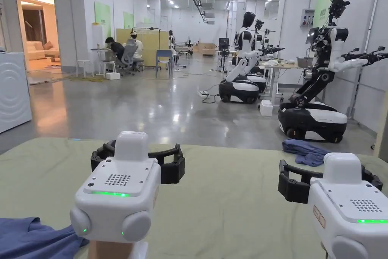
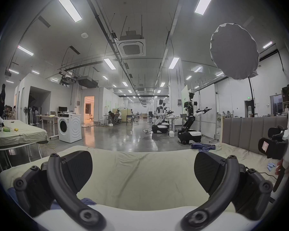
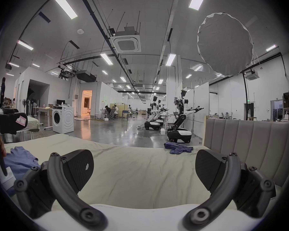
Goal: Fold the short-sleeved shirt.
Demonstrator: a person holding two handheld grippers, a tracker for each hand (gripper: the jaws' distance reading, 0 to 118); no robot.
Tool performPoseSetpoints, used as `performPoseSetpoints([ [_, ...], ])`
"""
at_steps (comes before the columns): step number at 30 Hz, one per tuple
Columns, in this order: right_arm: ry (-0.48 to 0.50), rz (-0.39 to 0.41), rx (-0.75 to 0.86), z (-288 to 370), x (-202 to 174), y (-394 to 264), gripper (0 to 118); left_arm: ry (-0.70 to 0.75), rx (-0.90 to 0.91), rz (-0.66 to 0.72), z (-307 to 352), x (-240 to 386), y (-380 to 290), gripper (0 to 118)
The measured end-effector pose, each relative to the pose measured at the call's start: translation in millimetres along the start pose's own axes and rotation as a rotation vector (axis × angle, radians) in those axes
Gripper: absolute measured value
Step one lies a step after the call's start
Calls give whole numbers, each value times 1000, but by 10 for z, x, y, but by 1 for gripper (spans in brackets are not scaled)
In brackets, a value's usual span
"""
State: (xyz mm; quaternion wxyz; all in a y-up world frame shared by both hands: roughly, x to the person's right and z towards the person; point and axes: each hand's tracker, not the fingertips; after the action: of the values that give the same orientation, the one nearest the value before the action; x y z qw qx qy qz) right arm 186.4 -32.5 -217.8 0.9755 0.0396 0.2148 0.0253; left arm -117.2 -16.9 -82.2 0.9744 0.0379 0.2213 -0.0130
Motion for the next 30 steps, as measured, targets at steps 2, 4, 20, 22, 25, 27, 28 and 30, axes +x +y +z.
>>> performPoseSetpoints([
  [2, 2, 2, 4, 30, -3, -5, 118, 4, -1, 4, 37, -11, -44, 118],
  [4, 2, 2, 6, 45, -8, -10, 118, 7, -8, 5, 55, -28, -78, 118],
  [20, -30, 34, 7, 123, -88, -135, 118, 31, -5, -8, 129, 20, -220, 118],
  [22, -38, 16, 21, 133, -64, -131, 118, 35, 3, -9, 133, 19, -226, 118],
  [25, -50, 18, 36, 139, -54, -118, 118, 51, 12, -23, 133, 25, -239, 118],
  [27, -69, 29, 48, 145, -55, -112, 118, 79, 29, -32, 142, 37, -260, 118],
  [28, -73, 27, 53, 156, -58, -109, 118, 82, 33, -33, 149, 34, -262, 118],
  [30, -70, 0, 72, 185, -46, -105, 118, 75, 33, -24, 155, 32, -264, 118],
])
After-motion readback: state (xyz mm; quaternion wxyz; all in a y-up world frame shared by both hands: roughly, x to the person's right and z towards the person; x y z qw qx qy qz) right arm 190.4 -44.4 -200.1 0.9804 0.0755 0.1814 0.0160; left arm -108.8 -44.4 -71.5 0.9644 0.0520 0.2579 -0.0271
